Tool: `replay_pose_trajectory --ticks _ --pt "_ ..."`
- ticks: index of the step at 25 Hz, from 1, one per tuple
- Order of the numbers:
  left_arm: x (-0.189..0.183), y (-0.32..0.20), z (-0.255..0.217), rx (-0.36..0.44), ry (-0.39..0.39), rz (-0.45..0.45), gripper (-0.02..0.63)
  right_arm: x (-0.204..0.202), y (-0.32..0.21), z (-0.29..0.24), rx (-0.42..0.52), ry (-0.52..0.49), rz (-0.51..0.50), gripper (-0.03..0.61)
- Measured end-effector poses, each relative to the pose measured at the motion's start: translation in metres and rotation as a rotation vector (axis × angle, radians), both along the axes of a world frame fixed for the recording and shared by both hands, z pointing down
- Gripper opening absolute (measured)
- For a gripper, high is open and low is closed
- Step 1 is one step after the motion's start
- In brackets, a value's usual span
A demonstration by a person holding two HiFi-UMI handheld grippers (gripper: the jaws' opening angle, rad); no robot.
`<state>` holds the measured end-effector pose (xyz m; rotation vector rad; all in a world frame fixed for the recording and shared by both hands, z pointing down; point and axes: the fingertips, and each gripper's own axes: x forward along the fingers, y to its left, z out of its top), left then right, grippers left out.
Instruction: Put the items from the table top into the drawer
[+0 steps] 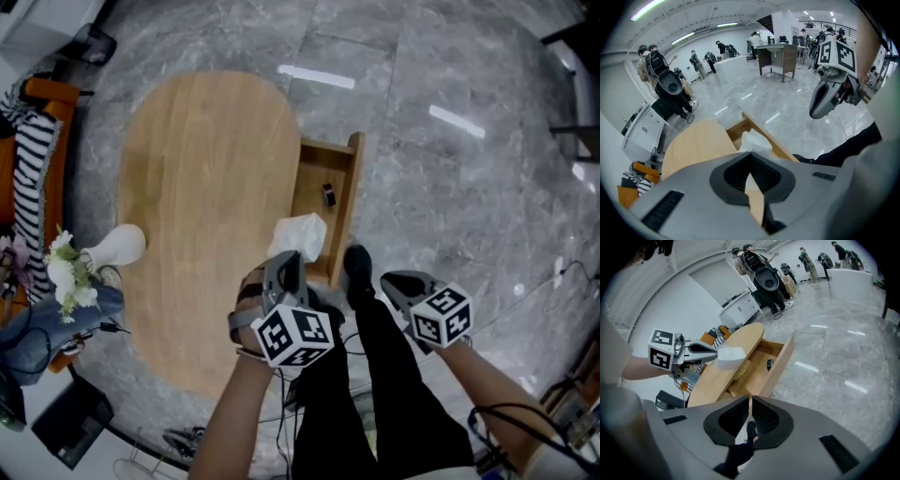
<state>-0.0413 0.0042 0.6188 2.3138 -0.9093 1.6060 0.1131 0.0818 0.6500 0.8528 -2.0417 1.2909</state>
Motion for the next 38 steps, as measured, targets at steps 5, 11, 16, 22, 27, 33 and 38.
replay_pose_trajectory --ticks 5,11,16,22,27,33,38 --pt "0.018 0.005 0.009 -0.019 0.002 0.032 0.0 0.014 0.008 0.004 -0.009 0.002 0.021 0.046" --pt "0.03 0.01 0.022 -0.044 -0.011 0.062 0.0 0.022 0.014 0.007 -0.017 0.002 0.036 0.046" --pt "0.031 0.01 0.042 -0.089 -0.014 0.039 0.0 0.031 0.01 0.008 -0.009 0.005 0.051 0.046" --pt "0.026 0.01 0.07 -0.139 -0.054 0.021 0.0 0.047 0.012 0.012 -0.018 0.009 0.08 0.046" --pt "0.028 0.015 0.092 -0.182 -0.094 0.059 0.0 0.056 0.02 0.02 -0.034 0.019 0.096 0.046" --pt "0.026 0.01 0.105 -0.176 -0.145 0.079 0.0 0.056 0.023 0.02 -0.043 0.016 0.106 0.046" --pt "0.027 0.017 0.129 -0.179 -0.183 0.089 0.002 0.059 0.019 0.025 -0.041 0.014 0.121 0.046"
